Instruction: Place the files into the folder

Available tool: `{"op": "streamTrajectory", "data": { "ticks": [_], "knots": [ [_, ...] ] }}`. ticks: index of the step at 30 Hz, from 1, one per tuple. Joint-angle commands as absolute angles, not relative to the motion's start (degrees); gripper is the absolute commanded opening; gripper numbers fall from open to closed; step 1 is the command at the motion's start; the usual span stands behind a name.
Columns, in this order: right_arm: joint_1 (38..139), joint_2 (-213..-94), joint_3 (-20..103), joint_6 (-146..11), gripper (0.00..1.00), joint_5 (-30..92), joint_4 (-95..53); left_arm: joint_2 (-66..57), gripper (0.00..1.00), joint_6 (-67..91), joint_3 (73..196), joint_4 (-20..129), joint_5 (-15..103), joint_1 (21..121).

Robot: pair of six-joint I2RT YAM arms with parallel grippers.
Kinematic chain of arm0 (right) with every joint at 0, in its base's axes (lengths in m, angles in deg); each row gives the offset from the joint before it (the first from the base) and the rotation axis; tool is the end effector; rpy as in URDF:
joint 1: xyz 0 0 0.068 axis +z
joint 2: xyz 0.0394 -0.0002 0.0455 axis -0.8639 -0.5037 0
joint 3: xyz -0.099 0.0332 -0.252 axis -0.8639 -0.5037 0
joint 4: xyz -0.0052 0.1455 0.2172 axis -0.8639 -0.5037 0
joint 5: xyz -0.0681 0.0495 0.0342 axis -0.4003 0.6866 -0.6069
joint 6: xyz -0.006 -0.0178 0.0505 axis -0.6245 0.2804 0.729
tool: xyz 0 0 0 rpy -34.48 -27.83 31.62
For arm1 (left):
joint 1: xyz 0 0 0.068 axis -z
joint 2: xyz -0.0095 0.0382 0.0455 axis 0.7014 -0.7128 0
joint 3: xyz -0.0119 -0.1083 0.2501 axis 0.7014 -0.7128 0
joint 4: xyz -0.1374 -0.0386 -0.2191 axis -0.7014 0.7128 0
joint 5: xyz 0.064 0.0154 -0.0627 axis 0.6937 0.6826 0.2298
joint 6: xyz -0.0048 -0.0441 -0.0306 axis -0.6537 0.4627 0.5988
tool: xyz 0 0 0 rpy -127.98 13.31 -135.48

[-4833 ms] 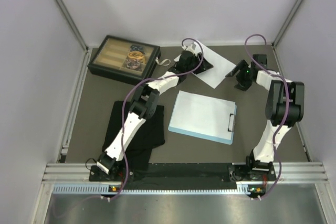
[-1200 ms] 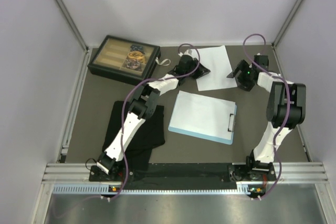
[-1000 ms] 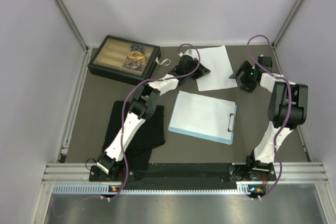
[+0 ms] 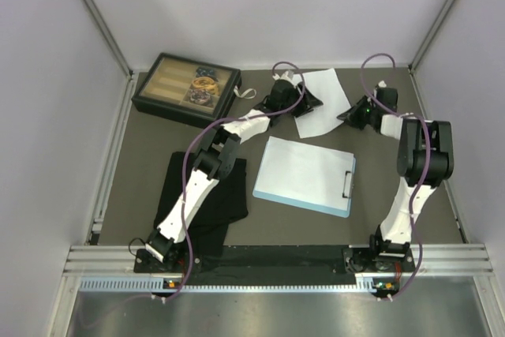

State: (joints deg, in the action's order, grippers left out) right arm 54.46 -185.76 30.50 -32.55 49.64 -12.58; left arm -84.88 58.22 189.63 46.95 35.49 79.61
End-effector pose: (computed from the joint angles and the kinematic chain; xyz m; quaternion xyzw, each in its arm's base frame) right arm 0.4111 -0.0223 0.1441 0.2679 0.8482 0.3236 0.3226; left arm 0.4914 -0.3574 0.1198 -0.0794 0.8057 -0.4985 0.3100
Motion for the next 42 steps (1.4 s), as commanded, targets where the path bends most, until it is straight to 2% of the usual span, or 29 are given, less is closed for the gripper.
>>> {"op": "streamTrajectory", "data": {
  "ticks": [1,2,4,9,13,19,23,27,30,32,34,38,39,42],
  "knots": [
    [55.5,-180.1,44.3,-42.3,0.0,48.1,-26.7,-76.2,0.68,49.1,192.5,58.8,32.6,80.8],
    [55.7,-179.1,46.3,-43.8,0.0,47.6,-29.9,-74.0,0.73,46.4,192.0,60.1,32.8,81.2],
    [56.0,-174.7,48.7,-45.5,0.0,47.9,-34.9,-66.1,0.76,43.9,190.0,63.8,33.7,81.4],
    [59.0,-164.6,48.5,-44.3,0.0,51.0,-38.7,-44.3,0.77,43.3,170.9,61.5,33.6,81.4],
    [67.1,-158.7,50.3,-44.0,0.0,54.5,-45.2,-31.0,0.77,42.7,158.8,64.5,34.0,81.4],
    [81.6,-154.6,55.4,-45.9,0.0,55.7,-51.2,-10.5,0.79,36.6,149.5,74.2,42.5,81.3],
    [88.1,-151.3,53.4,-41.9,0.0,63.1,-47.9,2.8,0.83,36.1,143.8,78.5,50.8,81.3],
    [88.9,-147.4,42.5,-35.6,0.0,72.5,-35.8,14.0,0.87,34.7,139.0,81.1,59.0,81.3],
    [87.6,-145.6,36.1,-40.8,0.0,72.7,-40.0,14.8,0.89,34.2,137.6,83.7,61.2,81.4],
    [85.3,-144.8,25.6,-37.0,0.0,79.5,-33.7,13.3,0.89,34.1,136.8,83.8,60.9,81.3],
    [80.5,-145.9,22.0,-39.1,0.0,81.1,-36.3,11.3,0.89,34.2,135.3,82.6,59.1,81.3],
    [75.3,-151.5,22.6,-55.3,0.0,68.8,-53.7,3.5,0.89,34.8,132.4,77.2,53.5,81.3],
    [74.8,-153.0,23.1,-56.9,0.0,63.7,-55.9,1.8,0.88,35.2,132.2,76.6,52.6,81.3],
    [73.6,-157.8,25.1,-59.5,0.0,58.5,-59.0,-5.0,0.86,35.6,132.0,74.1,48.5,81.3]
  ]
}}
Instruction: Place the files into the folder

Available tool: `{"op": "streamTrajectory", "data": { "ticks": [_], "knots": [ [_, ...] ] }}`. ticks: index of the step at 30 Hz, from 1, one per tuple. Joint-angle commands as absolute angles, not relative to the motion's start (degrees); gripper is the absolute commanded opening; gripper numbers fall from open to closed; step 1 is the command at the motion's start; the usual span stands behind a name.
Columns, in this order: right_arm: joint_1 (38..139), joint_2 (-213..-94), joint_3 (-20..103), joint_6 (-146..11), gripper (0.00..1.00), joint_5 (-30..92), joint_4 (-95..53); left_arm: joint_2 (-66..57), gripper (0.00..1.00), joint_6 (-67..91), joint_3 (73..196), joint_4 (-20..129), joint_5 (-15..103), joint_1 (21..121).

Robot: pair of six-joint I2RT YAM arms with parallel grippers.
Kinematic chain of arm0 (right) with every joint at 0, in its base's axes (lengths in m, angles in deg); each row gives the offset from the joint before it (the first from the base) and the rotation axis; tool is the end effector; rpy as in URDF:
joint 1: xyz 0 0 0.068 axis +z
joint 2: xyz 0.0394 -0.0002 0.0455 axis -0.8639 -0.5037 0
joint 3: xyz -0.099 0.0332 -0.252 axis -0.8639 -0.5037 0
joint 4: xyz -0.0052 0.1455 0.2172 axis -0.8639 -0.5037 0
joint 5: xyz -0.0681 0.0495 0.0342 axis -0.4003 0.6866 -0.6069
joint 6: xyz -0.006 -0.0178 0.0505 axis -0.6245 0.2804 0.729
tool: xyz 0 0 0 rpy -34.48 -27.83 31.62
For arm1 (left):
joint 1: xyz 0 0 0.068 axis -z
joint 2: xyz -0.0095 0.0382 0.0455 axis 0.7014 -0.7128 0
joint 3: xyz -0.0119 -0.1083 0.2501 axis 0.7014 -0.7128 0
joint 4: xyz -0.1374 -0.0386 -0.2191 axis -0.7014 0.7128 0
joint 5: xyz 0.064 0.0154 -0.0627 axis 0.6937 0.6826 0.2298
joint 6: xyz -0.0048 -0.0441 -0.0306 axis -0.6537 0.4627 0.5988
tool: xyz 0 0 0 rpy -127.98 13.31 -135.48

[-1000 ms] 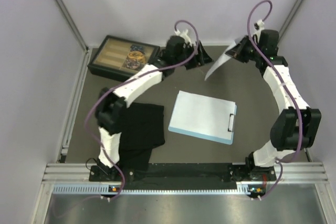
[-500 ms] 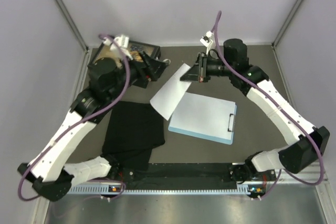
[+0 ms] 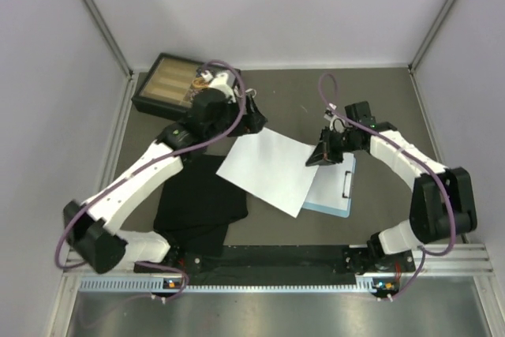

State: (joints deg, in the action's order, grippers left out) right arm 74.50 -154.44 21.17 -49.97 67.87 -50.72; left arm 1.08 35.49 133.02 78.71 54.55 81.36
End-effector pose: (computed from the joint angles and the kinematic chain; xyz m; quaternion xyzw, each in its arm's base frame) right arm 0.2673 0.0961 0.2363 -0.0321 0.8929 0.4303 0.1287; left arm 0.2229 -0.1649 0.3849 -0.0026 0.8256 -0.3179 0.4661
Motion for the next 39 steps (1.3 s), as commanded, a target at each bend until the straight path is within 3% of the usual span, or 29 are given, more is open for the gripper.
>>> {"op": "streamTrajectory", "data": {
  "ticks": [1,7,17,39],
  "knots": [
    [73.6,-159.2,25.7,-60.4,0.0,58.4,-59.1,-6.5,0.85,35.7,131.8,73.1,47.9,81.3],
    [73.6,-163.7,31.4,-68.8,0.0,46.7,-65.2,-17.6,0.81,38.0,131.7,69.2,43.0,81.4],
    [73.5,-167.9,32.8,-78.5,0.0,39.0,-66.4,-20.9,0.8,39.1,130.2,66.1,40.3,81.5],
    [69.5,-164.1,32.6,-95.3,0.0,47.0,-64.2,-18.7,0.8,38.9,126.3,65.1,36.7,81.5]
  ]
}}
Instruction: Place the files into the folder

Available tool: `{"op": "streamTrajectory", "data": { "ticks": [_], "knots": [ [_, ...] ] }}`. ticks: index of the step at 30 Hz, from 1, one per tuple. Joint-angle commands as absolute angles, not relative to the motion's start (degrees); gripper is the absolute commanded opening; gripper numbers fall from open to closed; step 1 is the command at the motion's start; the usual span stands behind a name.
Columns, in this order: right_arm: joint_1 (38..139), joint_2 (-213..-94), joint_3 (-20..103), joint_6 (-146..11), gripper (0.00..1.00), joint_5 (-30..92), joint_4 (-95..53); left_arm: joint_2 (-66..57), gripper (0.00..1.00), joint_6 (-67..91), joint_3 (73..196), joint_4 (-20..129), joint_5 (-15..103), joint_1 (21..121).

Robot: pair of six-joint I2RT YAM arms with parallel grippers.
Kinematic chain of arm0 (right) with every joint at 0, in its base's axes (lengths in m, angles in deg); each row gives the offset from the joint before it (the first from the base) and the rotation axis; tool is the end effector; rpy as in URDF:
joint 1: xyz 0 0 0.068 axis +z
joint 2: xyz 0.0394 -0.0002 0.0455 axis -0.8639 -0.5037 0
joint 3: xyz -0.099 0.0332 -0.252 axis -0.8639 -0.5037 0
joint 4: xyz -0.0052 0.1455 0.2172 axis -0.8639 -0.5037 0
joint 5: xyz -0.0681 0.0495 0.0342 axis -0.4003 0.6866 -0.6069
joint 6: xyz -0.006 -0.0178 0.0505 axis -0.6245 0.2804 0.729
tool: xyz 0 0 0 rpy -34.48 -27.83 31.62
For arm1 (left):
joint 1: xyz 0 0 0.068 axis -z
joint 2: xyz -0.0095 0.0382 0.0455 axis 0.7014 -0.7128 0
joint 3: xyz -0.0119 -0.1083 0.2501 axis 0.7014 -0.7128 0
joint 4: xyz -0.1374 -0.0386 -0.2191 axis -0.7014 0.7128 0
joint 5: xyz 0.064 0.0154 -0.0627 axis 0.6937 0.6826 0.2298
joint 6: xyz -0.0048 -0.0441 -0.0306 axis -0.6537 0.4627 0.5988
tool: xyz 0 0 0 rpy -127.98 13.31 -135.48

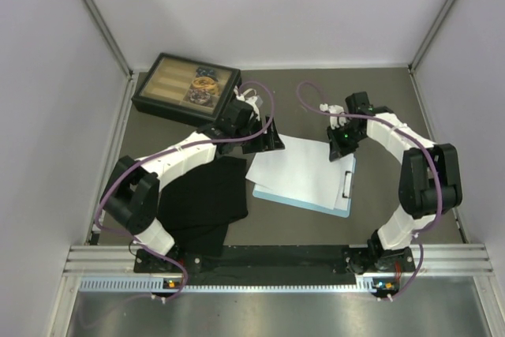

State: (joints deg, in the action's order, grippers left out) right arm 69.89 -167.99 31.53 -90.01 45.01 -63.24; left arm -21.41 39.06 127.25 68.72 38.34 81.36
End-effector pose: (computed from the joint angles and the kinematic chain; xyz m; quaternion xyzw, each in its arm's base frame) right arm 0.3123 0.0691 0.2053 -0.2430 0.9403 0.1774 0.1593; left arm 0.2841 -0.2233 0.2475 0.0334 0.8992 -0.3449 0.2672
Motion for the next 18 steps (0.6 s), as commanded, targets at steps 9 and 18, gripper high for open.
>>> {"op": "streamTrajectory", "data": {
  "ticks": [9,18],
  "knots": [
    [69.6,-164.1,32.8,-96.3,0.0,47.9,-62.8,-18.7,0.8,38.6,125.6,64.7,36.1,81.4],
    [72.4,-164.5,32.8,-98.6,0.0,47.4,-62.4,-19.5,0.8,38.7,125.5,64.1,35.8,81.5]
  ]
}}
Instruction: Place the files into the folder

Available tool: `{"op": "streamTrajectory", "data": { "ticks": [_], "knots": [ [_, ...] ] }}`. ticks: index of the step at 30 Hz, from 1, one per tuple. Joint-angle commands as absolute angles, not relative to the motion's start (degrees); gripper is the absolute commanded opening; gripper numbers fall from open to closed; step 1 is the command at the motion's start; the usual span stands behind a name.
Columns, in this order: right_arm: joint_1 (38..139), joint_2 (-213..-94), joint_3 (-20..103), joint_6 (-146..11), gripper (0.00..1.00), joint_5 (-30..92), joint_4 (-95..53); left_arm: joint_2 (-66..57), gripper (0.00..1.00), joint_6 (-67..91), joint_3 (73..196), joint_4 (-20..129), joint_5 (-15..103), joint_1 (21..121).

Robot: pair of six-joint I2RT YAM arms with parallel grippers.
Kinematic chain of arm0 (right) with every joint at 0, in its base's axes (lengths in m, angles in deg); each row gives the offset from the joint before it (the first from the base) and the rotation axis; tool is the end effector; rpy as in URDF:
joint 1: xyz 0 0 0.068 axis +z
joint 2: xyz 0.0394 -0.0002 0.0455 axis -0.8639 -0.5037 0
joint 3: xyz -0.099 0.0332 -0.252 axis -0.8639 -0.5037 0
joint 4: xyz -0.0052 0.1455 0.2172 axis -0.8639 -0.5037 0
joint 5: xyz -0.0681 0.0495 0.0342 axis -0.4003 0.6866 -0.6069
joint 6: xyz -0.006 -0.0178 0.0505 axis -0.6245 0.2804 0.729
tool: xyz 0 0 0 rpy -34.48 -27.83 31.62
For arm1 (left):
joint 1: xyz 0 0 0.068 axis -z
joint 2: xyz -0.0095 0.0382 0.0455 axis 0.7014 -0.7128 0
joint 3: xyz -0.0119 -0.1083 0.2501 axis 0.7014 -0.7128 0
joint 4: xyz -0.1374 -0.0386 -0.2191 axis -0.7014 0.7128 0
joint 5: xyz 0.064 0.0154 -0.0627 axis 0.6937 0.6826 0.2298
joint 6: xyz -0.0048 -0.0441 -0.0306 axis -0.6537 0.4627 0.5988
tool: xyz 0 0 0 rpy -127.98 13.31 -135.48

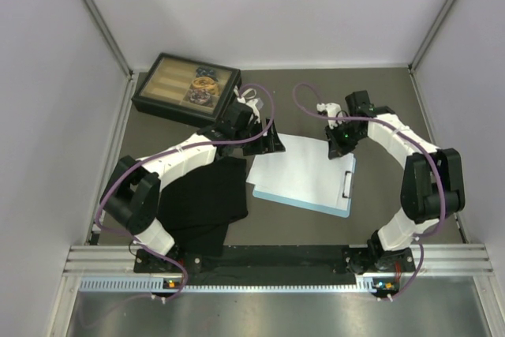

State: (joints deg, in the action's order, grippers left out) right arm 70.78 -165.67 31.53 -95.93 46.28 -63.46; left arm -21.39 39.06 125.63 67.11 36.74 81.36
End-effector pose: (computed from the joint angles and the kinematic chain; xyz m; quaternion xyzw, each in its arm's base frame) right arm 0.3066 0.0738 0.2175 -0.3021 0.9179 0.1788 0.1852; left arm 0.2819 -0.2228 0.2409 0.0394 0.8977 -0.3544 0.2590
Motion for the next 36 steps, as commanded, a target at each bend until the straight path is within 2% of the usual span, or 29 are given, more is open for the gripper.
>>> {"op": "streamTrajectory", "data": {
  "ticks": [1,4,17,27,36],
  "knots": [
    [72.4,-164.7,32.9,-98.8,0.0,46.4,-63.0,-19.7,0.8,38.9,125.7,63.9,35.3,81.5],
    [72.2,-164.4,32.9,-98.6,0.0,42.5,-66.4,-20.1,0.8,39.1,125.7,63.6,35.0,81.4],
    [70.2,-159.3,29.0,-100.3,0.0,41.4,-64.8,-20.0,0.8,37.8,125.5,64.3,35.1,81.4],
    [73.0,-162.8,29.2,-100.9,0.0,45.9,-62.8,-20.5,0.8,39.1,124.6,62.6,34.6,81.5],
    [73.2,-164.3,29.4,-100.7,0.0,44.5,-62.8,-21.0,0.8,39.1,124.4,62.5,34.6,81.5]
  ]
}}
